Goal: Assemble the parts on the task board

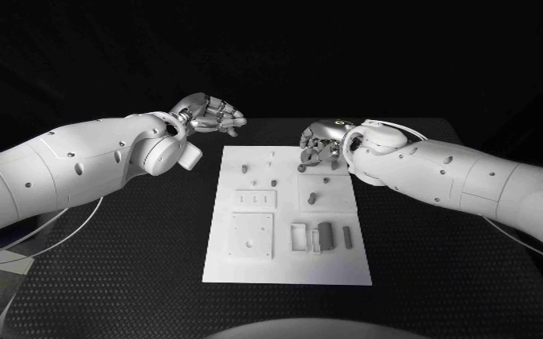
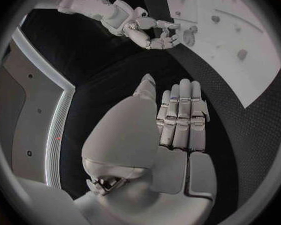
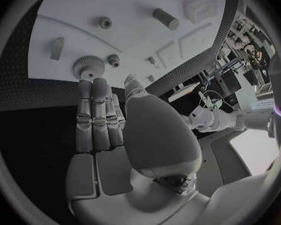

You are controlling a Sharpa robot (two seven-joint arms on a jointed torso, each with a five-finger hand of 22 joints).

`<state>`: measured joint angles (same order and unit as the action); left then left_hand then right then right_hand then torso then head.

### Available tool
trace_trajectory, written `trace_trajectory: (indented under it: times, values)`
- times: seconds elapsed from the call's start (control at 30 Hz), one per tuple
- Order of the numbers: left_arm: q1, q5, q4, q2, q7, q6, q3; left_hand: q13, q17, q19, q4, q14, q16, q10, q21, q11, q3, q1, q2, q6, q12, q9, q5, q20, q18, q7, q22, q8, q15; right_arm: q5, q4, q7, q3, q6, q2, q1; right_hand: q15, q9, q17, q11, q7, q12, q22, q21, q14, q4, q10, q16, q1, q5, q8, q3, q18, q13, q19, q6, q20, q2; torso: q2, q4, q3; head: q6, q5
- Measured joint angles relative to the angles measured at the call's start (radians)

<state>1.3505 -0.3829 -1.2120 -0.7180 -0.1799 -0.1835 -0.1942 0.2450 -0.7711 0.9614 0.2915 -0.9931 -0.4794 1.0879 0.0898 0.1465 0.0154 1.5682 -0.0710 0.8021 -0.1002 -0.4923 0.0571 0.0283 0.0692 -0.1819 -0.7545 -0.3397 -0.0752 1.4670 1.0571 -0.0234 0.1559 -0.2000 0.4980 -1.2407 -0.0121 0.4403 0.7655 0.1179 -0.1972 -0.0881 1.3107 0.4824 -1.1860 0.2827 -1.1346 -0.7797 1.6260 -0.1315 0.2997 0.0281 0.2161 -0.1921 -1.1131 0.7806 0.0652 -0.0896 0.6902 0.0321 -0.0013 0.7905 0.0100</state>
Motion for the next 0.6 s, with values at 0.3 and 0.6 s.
trace_trajectory:
  times: [0.3, 0.6]
  values:
    - [0.0, 0.002, 0.0, 0.004, -0.003, -0.004, 0.0, 0.002, -0.001, 0.004, 0.0, 0.0, 0.0, 0.0, 0.0, 0.0, 0.0, 0.0, 0.0, 0.0, 0.0, 0.0, 0.0, -0.004, -0.002, 0.0, 0.0, 0.0, 0.0, 0.08, 0.001, -0.034, 0.001, 0.002, -0.019, 0.011, 0.048, 0.009, 0.051, -0.039, 0.014, -0.102, -0.001, 0.071, -0.03, 0.003, -0.122, -0.092, -0.036, 0.004, 0.0, 0.003, -0.001, -0.15, -0.042, 0.019, -0.034, -0.017, 0.008, 0.0065, -0.0046, -0.005, -0.004]
    - [0.005, 0.004, 0.0, 0.004, -0.007, -0.008, 0.0, 0.003, -0.002, 0.004, 0.0, 0.0, 0.0, 0.0, 0.0, 0.0, 0.0, 0.0, 0.0, 0.0, 0.0, -0.002, 0.0, -0.004, -0.003, 0.0, 0.0, 0.0, 0.0, 0.13, -0.007, -0.063, 0.002, 0.006, -0.028, 0.014, 0.055, 0.027, 0.064, -0.05, 0.017, -0.155, -0.003, 0.117, -0.005, 0.003, -0.059, -0.124, -0.035, 0.004, -0.012, 0.011, 0.0, -0.417, -0.03, 0.015, -0.038, -0.017, 0.013, 0.0093, -0.0078, -0.015, -0.008]
